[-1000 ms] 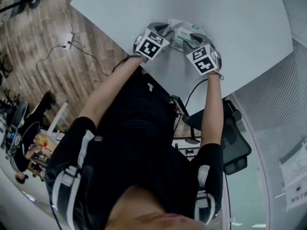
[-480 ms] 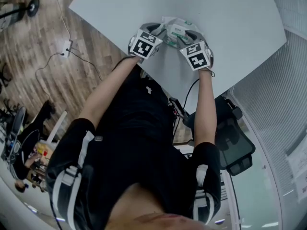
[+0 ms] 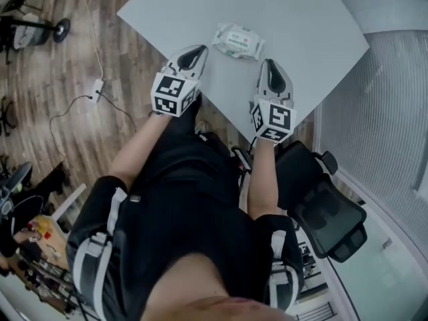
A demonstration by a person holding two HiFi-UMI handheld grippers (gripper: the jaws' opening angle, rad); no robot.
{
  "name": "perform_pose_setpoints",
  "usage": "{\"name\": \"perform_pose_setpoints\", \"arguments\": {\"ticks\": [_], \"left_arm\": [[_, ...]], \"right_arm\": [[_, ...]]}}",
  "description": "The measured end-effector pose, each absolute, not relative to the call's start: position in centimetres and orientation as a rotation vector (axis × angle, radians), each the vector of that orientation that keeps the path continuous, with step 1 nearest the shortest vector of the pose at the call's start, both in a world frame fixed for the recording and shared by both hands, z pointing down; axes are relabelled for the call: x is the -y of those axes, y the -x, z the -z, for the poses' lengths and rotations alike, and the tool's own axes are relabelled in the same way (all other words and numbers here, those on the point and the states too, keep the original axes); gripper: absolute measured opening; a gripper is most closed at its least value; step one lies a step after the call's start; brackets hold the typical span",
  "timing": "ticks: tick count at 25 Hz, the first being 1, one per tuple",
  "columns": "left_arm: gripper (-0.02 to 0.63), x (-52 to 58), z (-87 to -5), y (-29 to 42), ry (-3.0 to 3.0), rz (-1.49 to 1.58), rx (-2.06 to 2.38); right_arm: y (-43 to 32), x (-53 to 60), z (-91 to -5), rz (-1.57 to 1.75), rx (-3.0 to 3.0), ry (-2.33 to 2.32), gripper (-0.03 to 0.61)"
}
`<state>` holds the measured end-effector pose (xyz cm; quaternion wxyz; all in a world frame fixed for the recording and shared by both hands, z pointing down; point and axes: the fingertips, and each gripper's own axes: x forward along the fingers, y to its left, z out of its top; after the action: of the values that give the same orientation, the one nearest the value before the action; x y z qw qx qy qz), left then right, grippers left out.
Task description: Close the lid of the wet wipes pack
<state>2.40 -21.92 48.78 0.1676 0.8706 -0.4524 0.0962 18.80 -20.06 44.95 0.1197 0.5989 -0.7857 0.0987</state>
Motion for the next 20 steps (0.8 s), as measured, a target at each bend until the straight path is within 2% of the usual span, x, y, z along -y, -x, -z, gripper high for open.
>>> {"name": "perform_pose_setpoints", "arguments": {"ticks": [4,8,20], "left_arm": [[0.028,15.7,-39.7,-1.7,-2.596,-0.084,1.361],[0.028,10.6,-34.8,-0.6,-2.623,-0.009,1.386],[0.028,5.3,-35.2,4.1,-2.645,0.046,1.331]], "right_arm": [[-19.4,13.4,-38.9,-0.203,2.344,-1.885,0.027],[-18.5,7.9,-36.4,-0.193,2.364,-1.959,0.023],[-13.0,1.0,-36.4,-0.253,2.376,-1.989,0.021]]}}
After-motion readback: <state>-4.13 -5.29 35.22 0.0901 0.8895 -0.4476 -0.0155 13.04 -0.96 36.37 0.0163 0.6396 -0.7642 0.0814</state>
